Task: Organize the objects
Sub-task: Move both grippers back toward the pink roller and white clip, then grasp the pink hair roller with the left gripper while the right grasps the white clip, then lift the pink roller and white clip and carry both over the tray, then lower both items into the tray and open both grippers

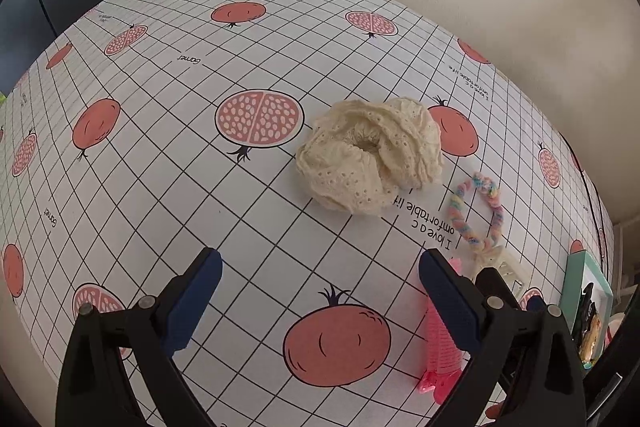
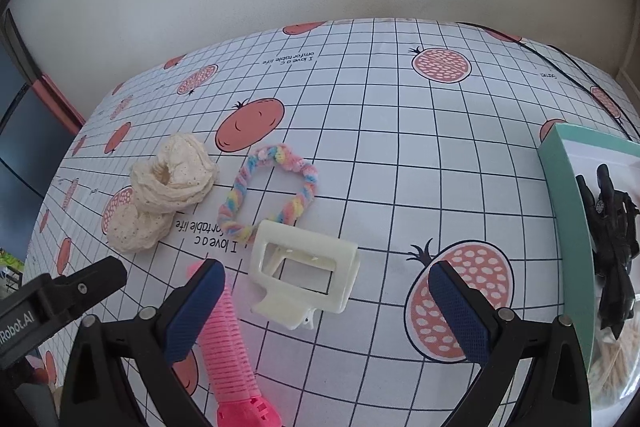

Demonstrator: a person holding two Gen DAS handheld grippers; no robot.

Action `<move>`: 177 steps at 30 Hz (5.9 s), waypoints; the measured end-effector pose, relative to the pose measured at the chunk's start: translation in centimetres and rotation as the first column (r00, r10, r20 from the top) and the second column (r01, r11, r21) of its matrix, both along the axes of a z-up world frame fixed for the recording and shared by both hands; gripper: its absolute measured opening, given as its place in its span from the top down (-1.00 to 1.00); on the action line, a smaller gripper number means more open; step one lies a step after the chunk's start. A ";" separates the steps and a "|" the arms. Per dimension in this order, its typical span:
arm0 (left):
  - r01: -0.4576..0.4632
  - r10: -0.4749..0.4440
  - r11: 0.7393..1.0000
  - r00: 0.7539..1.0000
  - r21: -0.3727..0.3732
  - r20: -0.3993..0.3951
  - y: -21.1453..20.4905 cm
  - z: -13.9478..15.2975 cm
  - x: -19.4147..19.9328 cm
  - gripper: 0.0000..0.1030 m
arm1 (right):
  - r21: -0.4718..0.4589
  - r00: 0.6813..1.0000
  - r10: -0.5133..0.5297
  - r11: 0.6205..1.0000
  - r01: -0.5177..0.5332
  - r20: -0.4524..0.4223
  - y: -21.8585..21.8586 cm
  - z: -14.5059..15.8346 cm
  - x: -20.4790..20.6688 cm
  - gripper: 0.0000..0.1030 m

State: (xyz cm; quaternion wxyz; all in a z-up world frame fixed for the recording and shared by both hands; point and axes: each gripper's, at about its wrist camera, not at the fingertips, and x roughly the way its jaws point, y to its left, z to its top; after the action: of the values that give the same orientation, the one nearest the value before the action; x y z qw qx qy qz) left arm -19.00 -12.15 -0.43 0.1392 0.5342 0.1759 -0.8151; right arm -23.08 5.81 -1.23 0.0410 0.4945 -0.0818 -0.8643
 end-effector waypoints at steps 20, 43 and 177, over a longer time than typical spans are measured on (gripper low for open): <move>0.028 -0.029 0.999 0.999 0.024 0.021 2.9 -0.7 0.0 -0.92 | 0.091 1.000 -0.003 0.996 0.002 0.005 1.8 -0.5 -0.1 -0.56; 0.112 -0.113 0.993 0.994 0.035 0.005 6.7 -1.5 -0.7 -0.83 | 0.094 1.000 0.017 0.995 -0.018 0.006 4.1 -0.2 0.5 -0.17; 0.361 -0.345 0.932 0.912 0.038 -0.220 23.9 3.4 0.4 -0.64 | 0.019 0.951 -0.308 0.951 0.309 -0.033 27.5 6.6 6.8 -0.89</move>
State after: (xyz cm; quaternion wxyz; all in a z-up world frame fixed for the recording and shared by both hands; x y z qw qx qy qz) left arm -18.59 11.70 3.02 -0.0507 0.4733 0.1218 -0.8710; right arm -16.32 33.27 5.39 -0.0991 0.4633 -0.1471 -0.8683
